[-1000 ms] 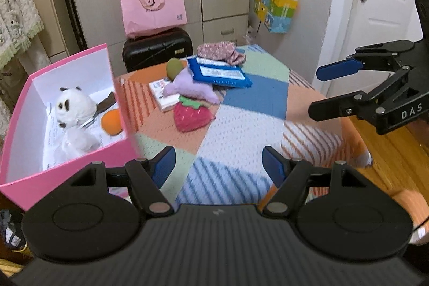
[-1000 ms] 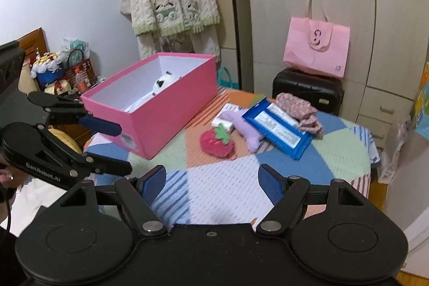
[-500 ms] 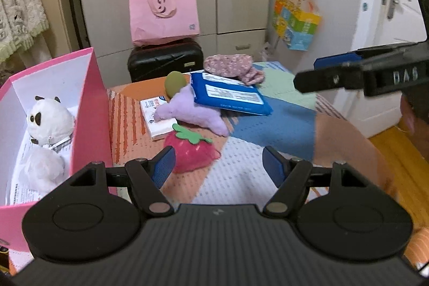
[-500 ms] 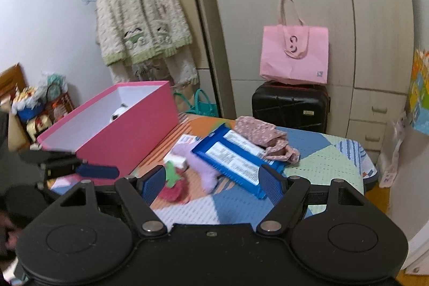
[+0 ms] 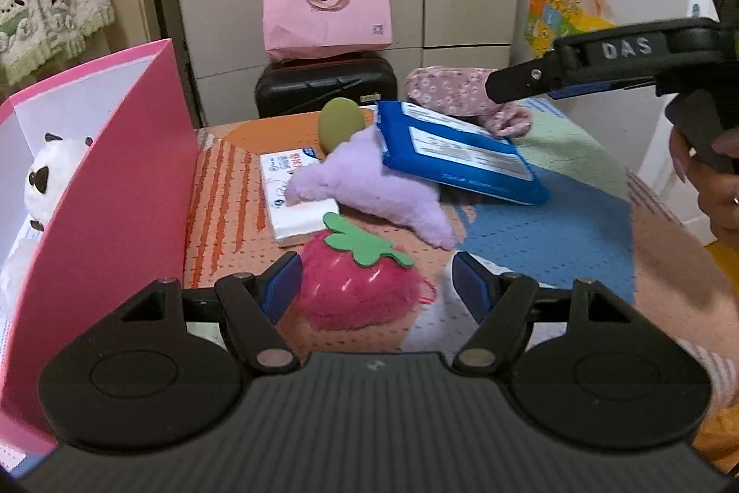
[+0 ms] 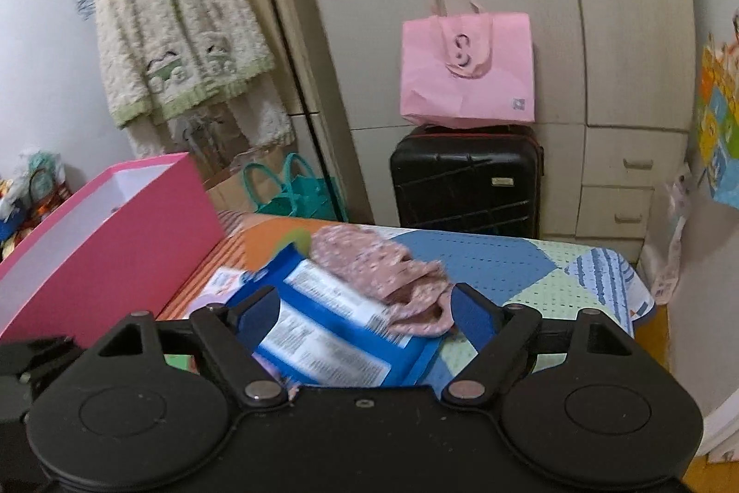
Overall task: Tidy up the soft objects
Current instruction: 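Grasp the pink strawberry plush with the left tool while the right tool grasps the pink floral scrunchie, then carry the strawberry plush in the left tool and scrunchie in the right tool over the pink box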
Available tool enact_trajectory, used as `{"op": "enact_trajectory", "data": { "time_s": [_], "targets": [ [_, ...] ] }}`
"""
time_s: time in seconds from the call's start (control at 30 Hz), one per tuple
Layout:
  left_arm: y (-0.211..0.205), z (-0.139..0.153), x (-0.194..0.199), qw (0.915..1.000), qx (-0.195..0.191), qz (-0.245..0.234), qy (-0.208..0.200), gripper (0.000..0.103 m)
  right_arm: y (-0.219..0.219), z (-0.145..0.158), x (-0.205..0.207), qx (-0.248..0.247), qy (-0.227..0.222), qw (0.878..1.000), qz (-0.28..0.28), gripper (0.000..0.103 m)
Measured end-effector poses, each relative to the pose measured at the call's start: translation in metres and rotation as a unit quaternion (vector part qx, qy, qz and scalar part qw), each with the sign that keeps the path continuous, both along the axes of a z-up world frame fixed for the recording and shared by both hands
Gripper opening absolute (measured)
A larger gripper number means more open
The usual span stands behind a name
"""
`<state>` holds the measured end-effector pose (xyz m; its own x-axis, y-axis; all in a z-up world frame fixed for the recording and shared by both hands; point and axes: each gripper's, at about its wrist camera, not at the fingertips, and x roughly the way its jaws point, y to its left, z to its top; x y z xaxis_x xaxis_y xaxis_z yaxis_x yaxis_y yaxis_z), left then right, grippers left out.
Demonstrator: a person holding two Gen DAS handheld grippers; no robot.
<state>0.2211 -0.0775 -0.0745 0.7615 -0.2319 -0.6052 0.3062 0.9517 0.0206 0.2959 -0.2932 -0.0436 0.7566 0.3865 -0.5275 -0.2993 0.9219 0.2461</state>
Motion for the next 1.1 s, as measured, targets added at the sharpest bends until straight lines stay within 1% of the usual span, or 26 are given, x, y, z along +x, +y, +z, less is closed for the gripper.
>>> {"op": "enact_trajectory", "data": {
  "time_s": [0.07, 0.17, 0.27, 0.43, 0.47, 0.5, 0.53, 0.57, 0.6, 0.63, 0.67, 0.7, 0.77, 0.87, 0.97, 1.1],
  "targets": [
    [-0.002, -0.003, 0.003, 1.0, 0.008, 0.003, -0.004, 0.072, -0.003, -0.007, 0.014, 0.013, 0.01, 1.0, -0.011, 0.085],
    [-0.004, -0.007, 0.007, 1.0, 0.008, 0.002, -0.001, 0.072, -0.008, -0.016, 0.029, 0.034, 0.02, 0.999, -0.022, 0.087],
    [-0.006, -0.01, 0.01, 0.9999, 0.013, 0.005, 0.002, 0.072, -0.008, -0.025, 0.043, 0.038, 0.029, 0.999, -0.025, 0.087],
    [-0.008, -0.017, 0.017, 0.9994, 0.003, 0.012, 0.032, 0.072, -0.008, -0.04, 0.059, 0.045, 0.047, 0.998, -0.025, 0.086],
    [-0.009, -0.018, 0.016, 0.9995, 0.003, 0.013, 0.028, 0.072, -0.008, -0.043, 0.061, 0.049, 0.052, 0.997, -0.024, 0.085],
    [-0.01, -0.019, 0.016, 0.9996, 0.007, 0.012, 0.023, 0.071, -0.008, -0.046, 0.062, 0.054, 0.055, 0.997, -0.023, 0.077],
    [-0.012, -0.019, 0.015, 0.9997, 0.009, 0.011, 0.02, 0.069, -0.008, -0.047, 0.062, 0.059, 0.054, 0.997, -0.021, 0.073],
    [-0.012, -0.02, 0.014, 0.9998, 0.009, 0.008, 0.017, 0.066, -0.008, -0.048, 0.061, 0.06, 0.053, 0.997, -0.016, 0.064],
    [-0.014, -0.02, 0.013, 0.9999, 0.009, 0.005, 0.013, 0.063, -0.007, -0.049, 0.061, 0.058, 0.052, 0.997, -0.013, 0.049],
    [-0.014, -0.02, 0.012, 0.9999, 0.008, 0.003, 0.011, 0.056, -0.006, -0.049, 0.061, 0.051, 0.049, 0.997, -0.012, 0.042],
    [-0.015, -0.02, 0.012, 0.9999, 0.006, 0.0, 0.009, 0.052, -0.003, -0.048, 0.061, 0.036, 0.047, 0.998, -0.011, 0.029],
    [-0.015, -0.02, 0.012, 0.9999, 0.006, 0.0, 0.008, 0.052, 0.0, -0.048, 0.06, 0.019, 0.042, 0.999, -0.01, 0.019],
    [-0.015, -0.02, 0.011, 1.0, 0.004, 0.0, 0.007, 0.05, 0.006, -0.049, 0.055, -0.01, 0.025, 1.0, -0.008, 0.014],
    [-0.013, -0.02, 0.01, 1.0, -0.003, 0.005, 0.004, 0.049, 0.015, -0.045, 0.045, -0.051, -0.005, 0.999, -0.01, 0.012],
    [-0.01, -0.02, 0.008, 0.9999, -0.01, 0.007, 0.004, 0.048, 0.011, -0.039, 0.041, -0.043, -0.012, 0.999, -0.02, 0.012],
    [-0.005, -0.019, 0.008, 0.9997, -0.021, 0.007, 0.007, 0.048, 0.007, -0.033, 0.036, -0.055, -0.018, 0.998, -0.031, 0.012]
  ]
}}
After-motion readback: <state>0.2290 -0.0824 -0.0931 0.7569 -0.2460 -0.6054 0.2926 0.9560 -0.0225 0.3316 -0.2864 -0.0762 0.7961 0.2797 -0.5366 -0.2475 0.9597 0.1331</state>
